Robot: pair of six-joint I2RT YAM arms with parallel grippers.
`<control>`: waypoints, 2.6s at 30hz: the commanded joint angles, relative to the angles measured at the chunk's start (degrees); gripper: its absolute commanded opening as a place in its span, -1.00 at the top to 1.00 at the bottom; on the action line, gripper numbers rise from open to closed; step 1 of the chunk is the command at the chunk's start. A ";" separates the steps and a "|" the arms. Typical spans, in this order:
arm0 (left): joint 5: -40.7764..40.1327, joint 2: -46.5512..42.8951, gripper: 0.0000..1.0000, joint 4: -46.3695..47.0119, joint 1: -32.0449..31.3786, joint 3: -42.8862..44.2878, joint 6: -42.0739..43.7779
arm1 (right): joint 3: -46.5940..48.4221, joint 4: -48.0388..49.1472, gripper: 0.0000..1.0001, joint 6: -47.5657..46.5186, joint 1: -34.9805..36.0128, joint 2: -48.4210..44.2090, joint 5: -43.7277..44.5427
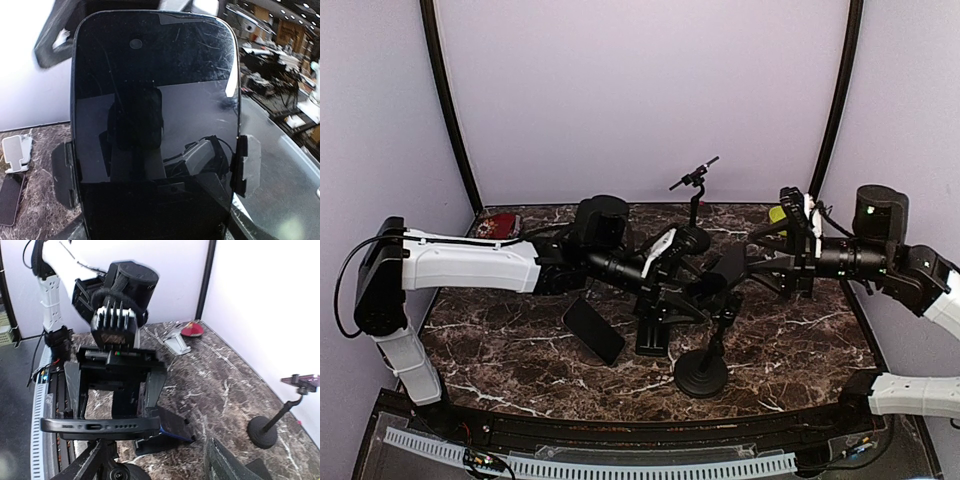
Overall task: Remove the phone from the phone stand
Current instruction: Pass from the right arm to the left, then pass from the left arm to the right
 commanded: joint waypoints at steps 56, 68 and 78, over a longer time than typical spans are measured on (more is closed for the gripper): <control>-55.13 11.24 -0.22 23.09 -8.59 9.10 -12.36 | -1.90 16.81 0.50 44.52 -0.43 5.70 24.77; -47.06 6.91 -0.63 22.27 -8.51 5.89 -7.03 | -1.17 15.22 1.00 40.83 -0.66 5.45 24.94; -34.49 -2.53 -0.94 12.57 -7.43 -0.81 3.12 | 1.40 11.97 1.00 37.28 -3.03 4.93 18.48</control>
